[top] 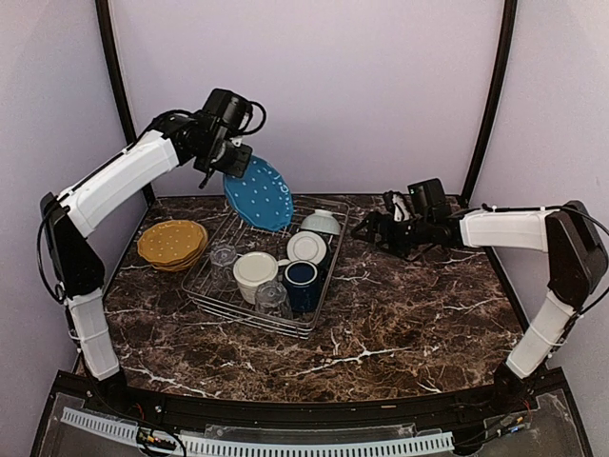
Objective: Unload the mixed dishes from the dish rack
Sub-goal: Place the plate on the plate.
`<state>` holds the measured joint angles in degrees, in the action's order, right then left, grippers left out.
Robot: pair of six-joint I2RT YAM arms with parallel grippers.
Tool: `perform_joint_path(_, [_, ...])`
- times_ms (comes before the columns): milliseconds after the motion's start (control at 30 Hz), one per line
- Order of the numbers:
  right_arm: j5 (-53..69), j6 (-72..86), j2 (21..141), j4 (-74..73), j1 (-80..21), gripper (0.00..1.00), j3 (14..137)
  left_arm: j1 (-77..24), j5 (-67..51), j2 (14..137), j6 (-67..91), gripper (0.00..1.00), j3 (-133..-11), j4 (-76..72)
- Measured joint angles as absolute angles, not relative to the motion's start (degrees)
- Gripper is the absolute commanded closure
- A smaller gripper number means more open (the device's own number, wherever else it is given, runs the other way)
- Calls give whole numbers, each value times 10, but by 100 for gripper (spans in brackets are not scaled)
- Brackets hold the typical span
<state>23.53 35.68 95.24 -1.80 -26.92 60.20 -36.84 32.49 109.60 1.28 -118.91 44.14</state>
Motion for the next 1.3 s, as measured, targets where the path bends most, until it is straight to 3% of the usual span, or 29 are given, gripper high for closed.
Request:
perform_joint_path(233, [230, 352, 951, -26, -269, 1, 591, -225, 176, 967, 107, 99, -1035, 413])
perform_joint_path(467, [221, 344, 941, -37, -269, 1, 584, 11, 11, 848, 232, 99, -789, 302])
perform_joint_path(600, [219, 344, 936, -39, -269, 1, 582, 121, -17, 822, 299, 99, -686, 217])
perform_joint_path(833, [218, 343, 931, -40, -269, 1, 580, 124, -31, 828, 351, 99, -601, 131])
perform_joint_path(1300, [216, 346, 931, -39, -269, 1, 567, 121, -17, 920, 342, 98, -580, 30])
